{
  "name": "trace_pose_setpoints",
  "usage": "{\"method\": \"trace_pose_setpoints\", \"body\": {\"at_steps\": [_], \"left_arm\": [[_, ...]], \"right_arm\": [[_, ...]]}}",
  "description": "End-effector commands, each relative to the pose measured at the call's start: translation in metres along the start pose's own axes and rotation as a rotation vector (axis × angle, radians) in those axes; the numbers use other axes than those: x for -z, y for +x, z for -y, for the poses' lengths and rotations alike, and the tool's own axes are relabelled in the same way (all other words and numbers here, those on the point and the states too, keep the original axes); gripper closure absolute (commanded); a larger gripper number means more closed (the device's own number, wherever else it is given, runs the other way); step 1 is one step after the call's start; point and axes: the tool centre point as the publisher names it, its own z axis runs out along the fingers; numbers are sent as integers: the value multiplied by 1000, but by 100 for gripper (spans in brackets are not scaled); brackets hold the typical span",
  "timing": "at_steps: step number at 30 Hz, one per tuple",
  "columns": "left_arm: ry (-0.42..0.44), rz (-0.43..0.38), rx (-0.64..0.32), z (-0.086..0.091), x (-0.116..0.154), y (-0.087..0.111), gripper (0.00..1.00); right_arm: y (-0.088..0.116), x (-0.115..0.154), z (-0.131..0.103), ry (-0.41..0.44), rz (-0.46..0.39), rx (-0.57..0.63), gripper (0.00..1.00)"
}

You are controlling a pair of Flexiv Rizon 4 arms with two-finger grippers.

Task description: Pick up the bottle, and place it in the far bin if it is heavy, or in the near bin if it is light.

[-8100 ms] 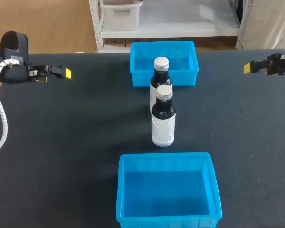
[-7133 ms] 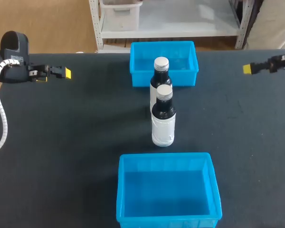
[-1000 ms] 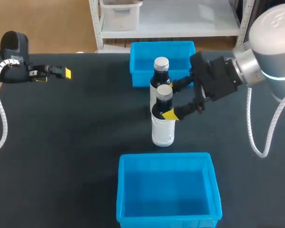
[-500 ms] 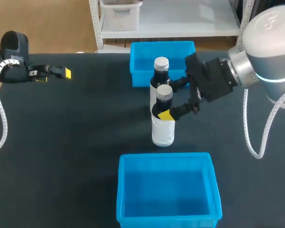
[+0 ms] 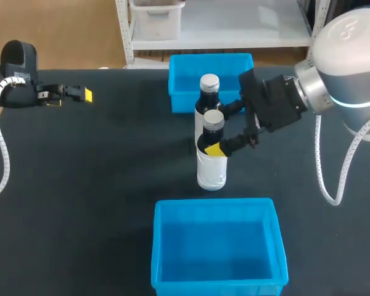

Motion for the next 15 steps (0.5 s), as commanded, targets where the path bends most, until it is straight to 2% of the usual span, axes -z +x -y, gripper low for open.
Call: {"method": "trace_pose_setpoints", "body": {"at_steps": [1, 3, 5, 6, 8, 10, 11, 15], "left_arm": [[0, 0, 0, 0, 0, 0, 0], [0, 0, 0, 0, 0, 0, 0], [0, 0, 0, 0, 0, 0, 0], [0, 0, 0, 0, 0, 0, 0], [0, 0, 0, 0, 0, 0, 0], [0, 0, 0, 0, 0, 0, 0], [0, 0, 0, 0, 0, 0, 0], [0, 0, 0, 0, 0, 0, 0]], "right_arm": [[0, -1, 1, -1, -2, -1, 2], [0, -1, 2, -1, -1, -2, 11], [0, -1, 3, 0, 1, -4, 39], [0, -1, 3, -1, 1, -5, 46], [-1, -2, 3, -2, 1, -5, 45], [-1, -3, 3, -3, 1, -5, 32], [-1, -3, 3, -3, 1, -5, 30], [-1, -4, 3, -3, 1, -5, 31]]}}
